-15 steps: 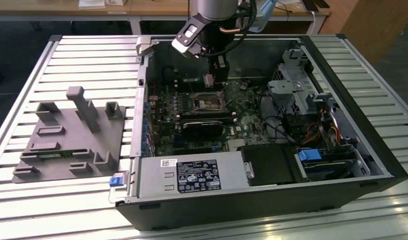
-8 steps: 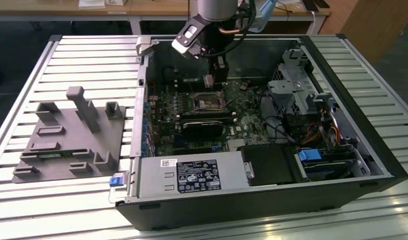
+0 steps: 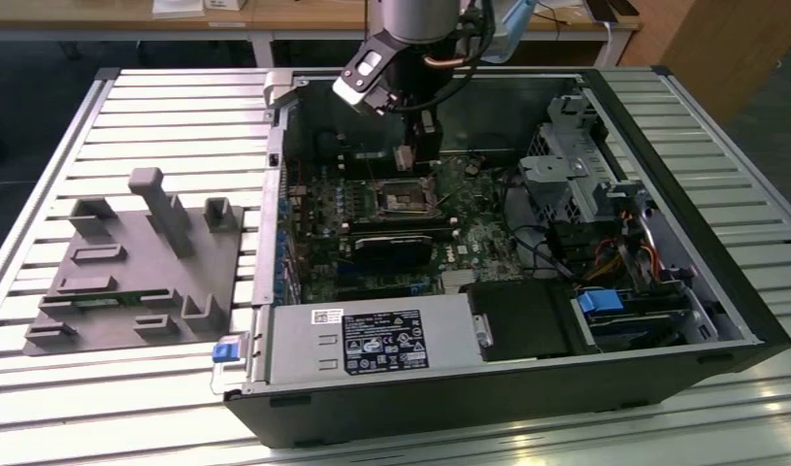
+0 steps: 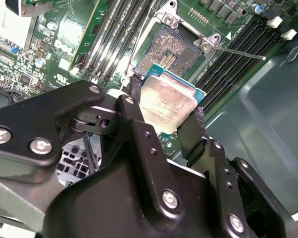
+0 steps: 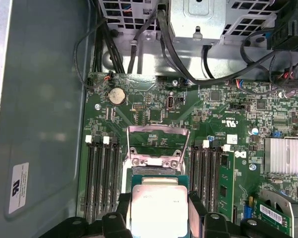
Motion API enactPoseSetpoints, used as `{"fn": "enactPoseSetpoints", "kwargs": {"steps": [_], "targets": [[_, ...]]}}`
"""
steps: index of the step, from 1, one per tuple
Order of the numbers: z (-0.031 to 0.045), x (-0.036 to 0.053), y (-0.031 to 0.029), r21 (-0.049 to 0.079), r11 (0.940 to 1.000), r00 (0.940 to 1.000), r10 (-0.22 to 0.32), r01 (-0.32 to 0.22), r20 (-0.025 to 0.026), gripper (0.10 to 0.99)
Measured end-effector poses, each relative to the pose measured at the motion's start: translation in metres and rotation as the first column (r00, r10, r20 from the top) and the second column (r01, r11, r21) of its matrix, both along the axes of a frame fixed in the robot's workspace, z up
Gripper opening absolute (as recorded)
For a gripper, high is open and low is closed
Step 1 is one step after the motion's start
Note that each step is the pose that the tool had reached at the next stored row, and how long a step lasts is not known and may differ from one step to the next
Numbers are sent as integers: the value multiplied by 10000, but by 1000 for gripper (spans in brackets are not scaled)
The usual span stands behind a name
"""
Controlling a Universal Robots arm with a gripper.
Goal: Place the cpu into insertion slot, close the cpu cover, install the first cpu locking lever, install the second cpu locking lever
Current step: 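Place the cpu into insertion slot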
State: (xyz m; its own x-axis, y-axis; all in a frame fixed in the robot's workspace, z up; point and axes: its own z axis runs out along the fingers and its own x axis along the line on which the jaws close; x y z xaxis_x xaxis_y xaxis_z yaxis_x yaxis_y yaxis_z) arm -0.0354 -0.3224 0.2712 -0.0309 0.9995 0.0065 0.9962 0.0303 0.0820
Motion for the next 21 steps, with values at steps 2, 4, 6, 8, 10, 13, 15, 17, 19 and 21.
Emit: {"fn": "enactPoseSetpoints", "kwargs": {"steps": [2,4,6,8,10,13,15,17,19,21], "targets": [[-7,0,5,-1,10000,10000,-12,12,0,541],[-14,0,9,-2,10000,10000,-22,22,0,541],[-21,-1,13,-3,10000,10000,-35,35,0,541],[-29,-1,18,-3,10000,10000,-46,46,0,541],[-36,-1,22,-5,10000,10000,-56,56,0,541],[-47,-1,30,-6,10000,10000,-73,73,0,541],[-55,-2,35,-6,10000,10000,-86,86,0,541],[-64,-4,40,-5,10000,10000,-95,95,0,541],[-71,-11,44,-7,9999,9999,-100,100,0,541],[-81,-21,47,-7,9999,9999,-102,102,-1,541]]}}
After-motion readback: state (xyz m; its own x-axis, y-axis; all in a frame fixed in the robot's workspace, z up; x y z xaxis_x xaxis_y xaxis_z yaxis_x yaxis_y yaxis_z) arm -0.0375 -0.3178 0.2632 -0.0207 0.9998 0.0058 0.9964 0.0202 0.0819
